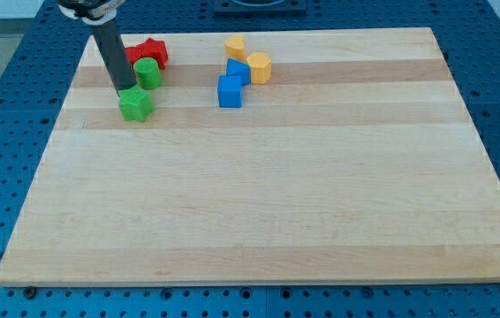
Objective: Point arm on left side of red circle
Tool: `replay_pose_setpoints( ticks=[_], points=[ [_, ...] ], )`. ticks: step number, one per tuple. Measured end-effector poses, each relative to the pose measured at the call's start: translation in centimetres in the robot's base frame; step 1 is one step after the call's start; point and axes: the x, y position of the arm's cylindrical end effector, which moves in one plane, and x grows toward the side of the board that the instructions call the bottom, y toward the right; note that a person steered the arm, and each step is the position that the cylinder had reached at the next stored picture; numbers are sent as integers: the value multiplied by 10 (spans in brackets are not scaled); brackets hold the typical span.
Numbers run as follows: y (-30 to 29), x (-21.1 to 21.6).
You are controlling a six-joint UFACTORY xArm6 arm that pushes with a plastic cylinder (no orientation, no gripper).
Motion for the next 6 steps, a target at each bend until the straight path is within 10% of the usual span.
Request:
replay_pose_setpoints(
  ticks=[6],
  points=[
    [-57, -69]
  ],
)
